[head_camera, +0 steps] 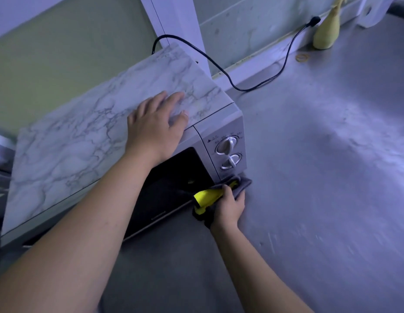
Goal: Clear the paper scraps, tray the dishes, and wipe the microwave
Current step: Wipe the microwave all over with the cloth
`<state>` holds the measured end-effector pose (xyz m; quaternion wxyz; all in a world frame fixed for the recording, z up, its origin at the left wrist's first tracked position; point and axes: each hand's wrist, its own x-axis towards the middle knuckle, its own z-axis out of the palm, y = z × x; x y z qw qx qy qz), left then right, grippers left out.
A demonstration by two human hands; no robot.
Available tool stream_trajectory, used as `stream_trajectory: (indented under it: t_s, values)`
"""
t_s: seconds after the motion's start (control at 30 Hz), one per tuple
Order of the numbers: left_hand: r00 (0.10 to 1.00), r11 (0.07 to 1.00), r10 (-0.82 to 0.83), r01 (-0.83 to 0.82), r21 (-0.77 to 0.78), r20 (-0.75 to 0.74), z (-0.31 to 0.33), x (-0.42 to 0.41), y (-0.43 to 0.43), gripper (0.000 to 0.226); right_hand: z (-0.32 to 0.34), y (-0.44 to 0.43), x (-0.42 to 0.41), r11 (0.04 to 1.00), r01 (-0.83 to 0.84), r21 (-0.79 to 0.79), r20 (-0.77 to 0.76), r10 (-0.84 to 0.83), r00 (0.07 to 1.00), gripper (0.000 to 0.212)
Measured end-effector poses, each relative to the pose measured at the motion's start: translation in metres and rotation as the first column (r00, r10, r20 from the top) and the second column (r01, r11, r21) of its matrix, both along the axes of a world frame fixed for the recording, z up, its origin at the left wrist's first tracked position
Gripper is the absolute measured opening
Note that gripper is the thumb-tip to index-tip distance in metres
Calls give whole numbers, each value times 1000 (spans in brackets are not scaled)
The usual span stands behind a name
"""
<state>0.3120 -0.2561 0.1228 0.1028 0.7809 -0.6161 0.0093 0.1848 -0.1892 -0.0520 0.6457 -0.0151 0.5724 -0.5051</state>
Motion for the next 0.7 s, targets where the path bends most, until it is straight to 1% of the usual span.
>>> stream_trajectory:
  t_s: [0.07, 0.13, 0.17, 0.2, 0.27, 0.3, 0.33, 0.4, 0.5, 0.6, 0.7]
  values:
    - [1000, 1000, 3, -3, -9, 2, 0, 0, 0, 54, -2, 2, -21, 1000, 12, 3, -20, -12, 1000, 21]
    - [1000, 1000, 2, -2, -11, 7, 0, -1, 0, 54, -3, -1, -41, 996, 31, -88, -117, -41, 992, 20]
    - [1000, 1000, 1, -1, -10, 9, 1, -1, 0, 54, -1, -6, -48, 987, 13, -163, -160, -40, 986, 26]
    - [1000, 1000, 0, 0, -9, 10, 1, -2, 0, 54, 1, -13, -51, 971, -34, -237, -199, -14, 980, 37]
    - [1000, 1000, -2, 2, -6, 9, 1, -2, 0, 53, 4, -30, -46, 909, -188, -373, -258, 93, 962, 64]
    - [1000, 1000, -2, 2, -5, 9, 0, -2, 0, 53, 6, -36, -38, 868, -262, -422, -307, 136, 942, 73]
    - [1000, 1000, -2, 2, -5, 9, 0, -1, -1, 52, 10, -39, -29, 842, -315, -437, -374, 149, 916, 81]
    - [1000, 1000, 0, 0, -10, 9, 0, -1, 0, 51, 12, -37, -15, 851, -349, -393, -462, 145, 875, 97]
    - [1000, 1000, -7, 7, -16, 16, 0, -2, 0, 53, 4, -30, -4, 861, -361, -359, -505, 146, 851, 110]
    - [1000, 1000, -1, 1, -17, 18, 0, -2, -1, 54, 4, -25, 6, 878, -364, -311, -450, 201, 870, 115]
    - [1000, 1000, 7, -6, -19, 18, 0, -2, 0, 55, 8, -17, 17, 894, -355, -272, -394, 233, 889, 116]
